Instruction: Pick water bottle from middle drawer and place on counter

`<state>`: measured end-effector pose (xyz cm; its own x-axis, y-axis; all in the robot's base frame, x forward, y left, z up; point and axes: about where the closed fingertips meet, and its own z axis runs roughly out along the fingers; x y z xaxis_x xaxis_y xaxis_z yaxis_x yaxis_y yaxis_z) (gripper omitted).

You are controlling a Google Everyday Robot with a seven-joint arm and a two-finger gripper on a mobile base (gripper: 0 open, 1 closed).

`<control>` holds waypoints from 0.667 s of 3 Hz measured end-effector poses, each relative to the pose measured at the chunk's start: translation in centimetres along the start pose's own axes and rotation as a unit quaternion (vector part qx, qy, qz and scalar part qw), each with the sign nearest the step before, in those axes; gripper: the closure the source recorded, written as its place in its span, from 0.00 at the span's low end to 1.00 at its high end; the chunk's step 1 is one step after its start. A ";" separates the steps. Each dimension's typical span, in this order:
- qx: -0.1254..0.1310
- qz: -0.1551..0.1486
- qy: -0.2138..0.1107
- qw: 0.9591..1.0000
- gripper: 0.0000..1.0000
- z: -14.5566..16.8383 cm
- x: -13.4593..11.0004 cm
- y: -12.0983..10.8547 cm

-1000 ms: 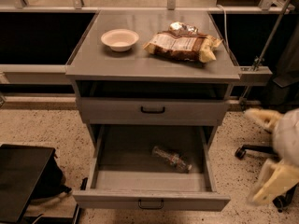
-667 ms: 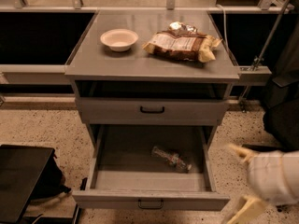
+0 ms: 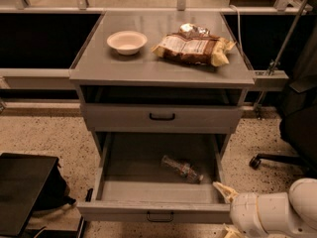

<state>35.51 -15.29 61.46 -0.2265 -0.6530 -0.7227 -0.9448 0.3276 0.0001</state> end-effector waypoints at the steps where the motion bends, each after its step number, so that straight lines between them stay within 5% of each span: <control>1: 0.000 0.000 0.000 1.000 0.00 0.0 0.0 0.0; 2: 0.040 -0.003 -0.014 0.999 0.00 -0.1 -0.7 -3.0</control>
Offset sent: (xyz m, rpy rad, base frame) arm 0.0794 -0.0187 0.0173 0.0197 -0.1736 -0.1454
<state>38.53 -15.85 62.06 -0.2126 -0.6367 -0.7412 -0.9243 0.3770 -0.0587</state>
